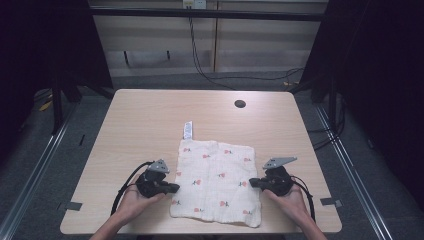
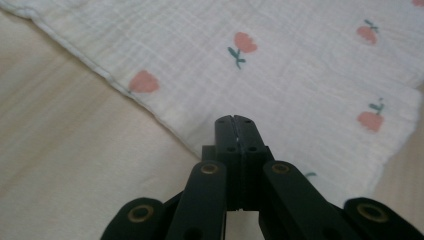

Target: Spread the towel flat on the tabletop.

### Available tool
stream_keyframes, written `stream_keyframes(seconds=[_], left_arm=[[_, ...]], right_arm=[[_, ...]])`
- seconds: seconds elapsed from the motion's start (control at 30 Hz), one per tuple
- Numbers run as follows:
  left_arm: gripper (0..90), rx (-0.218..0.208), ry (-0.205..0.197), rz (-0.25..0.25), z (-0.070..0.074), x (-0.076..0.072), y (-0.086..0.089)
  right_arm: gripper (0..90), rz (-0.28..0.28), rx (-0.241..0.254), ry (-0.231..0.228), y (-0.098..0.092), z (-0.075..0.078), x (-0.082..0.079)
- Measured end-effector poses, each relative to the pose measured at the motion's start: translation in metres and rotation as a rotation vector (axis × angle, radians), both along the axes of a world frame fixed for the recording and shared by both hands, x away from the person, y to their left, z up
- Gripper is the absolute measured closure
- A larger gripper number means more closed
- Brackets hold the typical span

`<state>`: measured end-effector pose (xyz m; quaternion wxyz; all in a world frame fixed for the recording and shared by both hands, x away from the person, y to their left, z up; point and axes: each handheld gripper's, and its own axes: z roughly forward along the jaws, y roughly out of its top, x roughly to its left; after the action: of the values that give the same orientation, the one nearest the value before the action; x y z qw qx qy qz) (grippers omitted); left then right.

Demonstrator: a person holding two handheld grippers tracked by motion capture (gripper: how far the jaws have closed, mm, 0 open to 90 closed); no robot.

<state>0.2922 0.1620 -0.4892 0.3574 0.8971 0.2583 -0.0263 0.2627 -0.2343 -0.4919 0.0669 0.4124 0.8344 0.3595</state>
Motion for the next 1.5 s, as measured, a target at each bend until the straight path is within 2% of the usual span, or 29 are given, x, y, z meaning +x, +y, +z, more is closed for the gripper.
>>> stream_keyframes(seconds=[0.03,0.1,0.17,0.2,0.23,0.3,0.33,0.43,0.57,0.63,0.67,0.7,0.73,0.8,0.83,0.9,1.0,1.07,1.1,1.17,1.23,1.3,1.33,1.4,1.5], left_arm=[[90.0,0.013,-0.008,-0.014,0.001,-0.001,0.000],[90.0,-0.024,-0.015,-0.009,0.003,0.000,0.000],[80.4,-0.039,-0.023,0.017,0.006,0.005,-0.001],[78.9,-0.048,-0.024,0.016,0.007,0.009,-0.002],[78.0,-0.050,-0.034,0.015,0.008,0.015,-0.002],[74.3,-0.059,-0.030,0.050,0.009,0.029,-0.003],[72.8,-0.064,-0.046,0.070,0.008,0.036,-0.004],[70.8,-0.065,-0.055,0.065,0.001,0.049,-0.011],[71.1,-0.036,-0.041,0.041,-0.008,0.049,-0.017],[71.4,-0.037,-0.036,0.039,-0.007,0.047,-0.015],[71.6,-0.020,-0.045,0.031,-0.006,0.045,-0.015],[71.7,-0.025,-0.039,0.028,-0.006,0.043,-0.013],[71.9,-0.023,-0.038,0.028,-0.006,0.042,-0.012],[71.3,-0.039,-0.028,0.039,-0.007,0.040,-0.010],[69.8,-0.044,-0.021,0.031,-0.007,0.040,-0.009],[67.0,-0.053,-0.028,0.045,-0.005,0.042,-0.007],[65.4,-0.092,-0.027,0.082,-0.001,0.049,-0.002],[64.1,-0.090,-0.037,0.110,0.000,0.055,0.001],[63.8,-0.105,-0.036,0.127,0.001,0.059,0.003],[62.8,-0.112,-0.041,0.154,0.002,0.066,0.007],[61.8,-0.124,-0.055,0.185,0.004,0.073,0.009],[60.9,-0.123,-0.062,0.205,0.006,0.080,0.010],[59.1,-0.125,-0.073,0.199,0.006,0.084,0.009],[58.7,-0.086,-0.092,0.204,0.006,0.091,0.007],[57.4,-0.092,-0.089,0.252,0.004,0.104,0.008]], right_arm=[[90.0,0.003,-0.007,0.000,0.000,0.000,-0.001],[85.4,-0.006,0.001,-0.013,-0.001,0.001,-0.001],[78.7,-0.032,0.024,-0.031,-0.004,0.003,0.003],[76.0,-0.052,0.026,-0.040,-0.006,0.005,0.006],[74.7,-0.066,0.027,-0.054,-0.008,0.007,0.011],[71.8,-0.105,0.033,-0.074,-0.013,0.009,0.023],[71.0,-0.123,0.033,-0.082,-0.016,0.009,0.030],[69.8,-0.162,0.006,-0.100,-0.021,0.008,0.052],[67.2,-0.190,0.018,-0.096,-0.024,0.002,0.078],[66.1,-0.192,0.005,-0.085,-0.024,0.000,0.089],[65.7,-0.202,0.001,-0.083,-0.024,0.000,0.093],[65.6,-0.207,0.020,-0.087,-0.024,-0.001,0.096],[65.6,-0.213,0.040,-0.087,-0.024,-0.001,0.099],[64.7,-0.218,0.037,-0.089,-0.023,-0.004,0.103],[64.3,-0.212,0.035,-0.071,-0.021,-0.006,0.104],[64.2,-0.214,0.010,-0.078,-0.016,-0.010,0.107],[64.1,-0.215,0.050,-0.065,-0.014,-0.015,0.110],[66.7,-0.210,0.041,-0.077,-0.011,-0.016,0.112],[68.9,-0.210,0.036,-0.074,-0.011,-0.015,0.113],[75.9,-0.214,0.025,-0.079,-0.011,-0.015,0.113],[82.3,-0.212,0.050,-0.068,-0.012,-0.016,0.112],[85.5,-0.212,0.076,-0.063,-0.013,-0.018,0.111],[86.1,-0.212,0.092,-0.057,-0.013,-0.018,0.111],[86.5,-0.209,0.102,-0.059,-0.012,-0.018,0.111],[86.8,-0.199,0.117,-0.073,-0.010,-0.015,0.110]])
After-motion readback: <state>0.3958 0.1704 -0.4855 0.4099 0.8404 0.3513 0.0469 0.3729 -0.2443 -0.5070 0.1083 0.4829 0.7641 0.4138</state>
